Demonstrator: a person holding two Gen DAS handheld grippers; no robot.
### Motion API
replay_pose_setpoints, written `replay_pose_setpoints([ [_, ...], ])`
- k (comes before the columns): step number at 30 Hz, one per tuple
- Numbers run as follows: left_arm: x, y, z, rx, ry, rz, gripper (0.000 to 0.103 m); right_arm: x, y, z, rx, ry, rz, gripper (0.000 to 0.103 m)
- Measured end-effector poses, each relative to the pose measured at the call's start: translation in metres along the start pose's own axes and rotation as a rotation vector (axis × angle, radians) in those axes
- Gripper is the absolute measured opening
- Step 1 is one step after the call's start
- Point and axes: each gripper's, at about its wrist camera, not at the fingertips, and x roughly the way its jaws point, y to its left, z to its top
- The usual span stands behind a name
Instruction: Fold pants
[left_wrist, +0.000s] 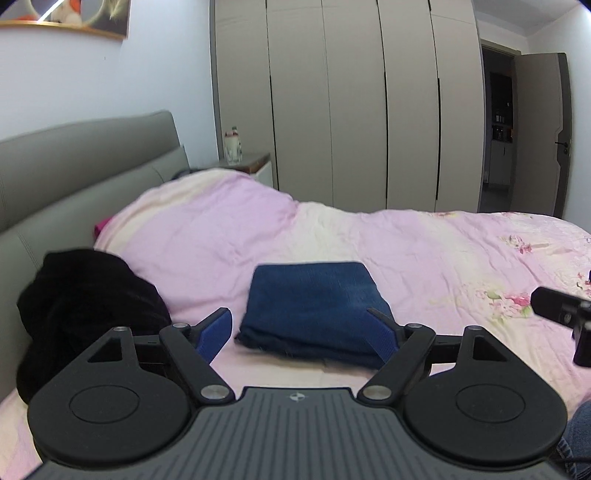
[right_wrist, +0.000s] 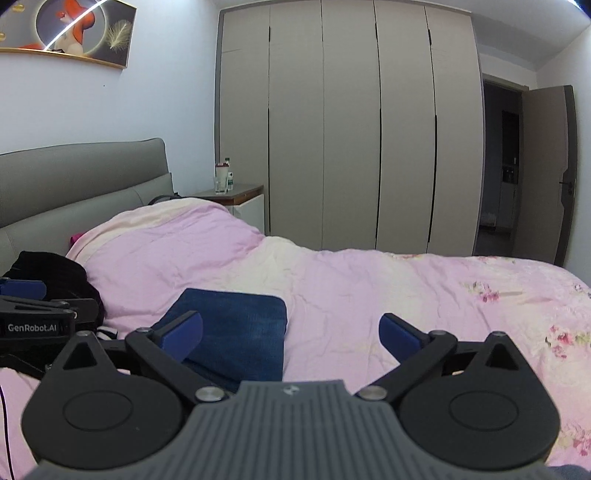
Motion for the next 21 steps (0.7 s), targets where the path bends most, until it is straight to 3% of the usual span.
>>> replay_pose_setpoints([
  [7,0.004,-0.025,-0.016,0.025,0.063,-0.038,0.094,0.0,-0.014,-0.024,0.07,0.075,-0.007,0.098],
  [21,0.006,-0.037,-0.016,0.051,0.106,-0.049,0.094,0.007,-0.026,-0.028,0.093,0.124,-0.03,0.098],
])
